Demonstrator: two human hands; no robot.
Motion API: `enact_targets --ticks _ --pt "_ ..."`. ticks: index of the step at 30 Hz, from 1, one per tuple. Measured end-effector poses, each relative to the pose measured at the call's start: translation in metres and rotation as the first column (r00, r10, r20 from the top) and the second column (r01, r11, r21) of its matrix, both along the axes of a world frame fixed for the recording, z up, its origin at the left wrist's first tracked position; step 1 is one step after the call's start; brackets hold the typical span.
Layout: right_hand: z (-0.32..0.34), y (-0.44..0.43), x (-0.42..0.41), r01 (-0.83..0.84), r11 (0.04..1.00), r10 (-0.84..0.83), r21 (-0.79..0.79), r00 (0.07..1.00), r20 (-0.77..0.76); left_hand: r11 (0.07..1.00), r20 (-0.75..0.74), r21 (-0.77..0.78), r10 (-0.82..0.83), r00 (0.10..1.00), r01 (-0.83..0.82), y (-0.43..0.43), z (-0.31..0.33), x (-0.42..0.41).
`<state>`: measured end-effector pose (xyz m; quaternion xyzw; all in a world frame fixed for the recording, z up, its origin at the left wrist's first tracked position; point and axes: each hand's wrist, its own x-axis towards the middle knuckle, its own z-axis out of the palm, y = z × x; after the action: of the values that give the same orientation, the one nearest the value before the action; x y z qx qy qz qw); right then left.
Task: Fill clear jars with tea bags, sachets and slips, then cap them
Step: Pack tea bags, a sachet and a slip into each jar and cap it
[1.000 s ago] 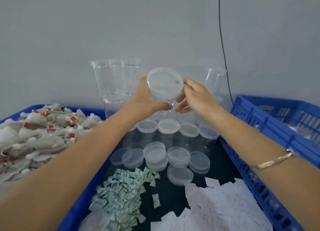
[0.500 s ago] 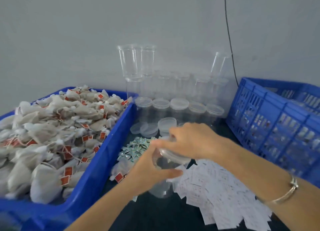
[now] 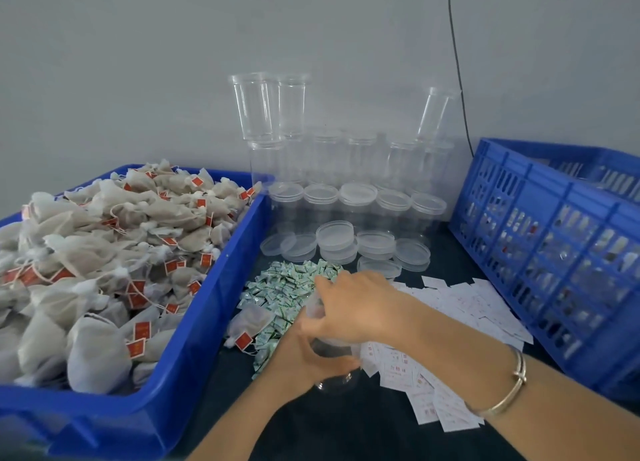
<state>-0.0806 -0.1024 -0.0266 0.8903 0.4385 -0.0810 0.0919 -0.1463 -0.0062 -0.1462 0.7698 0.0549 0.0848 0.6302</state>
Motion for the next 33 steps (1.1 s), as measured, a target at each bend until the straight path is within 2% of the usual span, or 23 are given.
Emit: enact_targets --ticks 4,9,12,15,17,18,23,25,28,33 --pt "0.003 -0.002 0.013 -0.074 0.997 0.069 -0.035 0.988 -0.14 0.999 -0.024 -0.037 -0.034 0.999 0.033 0.009 0.003 0.008" --pt "0.023 -0.007 0.022 -0.29 0.946 0.231 -0.142 0.916 -0.328 0.991 -0.081 -0.134 -0.027 0.996 0.016 0.009 -0.01 0.007" --pt "0.032 -0.005 0.025 -0.265 0.931 0.153 -0.253 0.909 -0.389 0.987 -0.08 -0.16 -0.027 0.996 0.014 0.006 -0.012 0.009" --pt "0.031 0.006 0.019 -0.047 0.952 -0.032 -0.303 0.967 -0.252 0.986 -0.052 -0.159 -0.056 0.997 0.047 0.006 -0.012 0.009" --pt "0.027 0.012 0.016 0.035 0.951 -0.067 -0.307 0.993 -0.093 0.981 -0.064 -0.187 -0.063 0.996 0.051 0.006 -0.013 0.008" --pt "0.028 0.013 0.013 0.017 0.948 -0.041 -0.319 0.997 -0.067 0.98 -0.062 -0.191 -0.072 0.995 0.059 0.005 -0.013 0.008" --pt "0.047 0.003 0.02 -0.179 0.922 0.085 -0.344 0.959 -0.272 0.982 -0.034 -0.184 -0.046 0.998 0.039 0.004 -0.009 0.008" --pt "0.043 0.003 0.017 -0.113 0.946 0.043 -0.303 0.973 -0.228 0.986 -0.024 -0.157 -0.056 0.998 0.051 0.004 -0.008 0.007" --pt "0.029 0.008 0.012 -0.041 0.957 0.02 -0.286 0.997 -0.078 0.984 -0.023 -0.152 -0.096 0.995 0.091 0.004 -0.007 0.006" --pt "0.041 0.003 0.015 -0.212 0.884 0.128 -0.416 0.967 -0.22 0.984 -0.047 -0.169 -0.056 0.997 0.048 0.004 -0.009 0.008"
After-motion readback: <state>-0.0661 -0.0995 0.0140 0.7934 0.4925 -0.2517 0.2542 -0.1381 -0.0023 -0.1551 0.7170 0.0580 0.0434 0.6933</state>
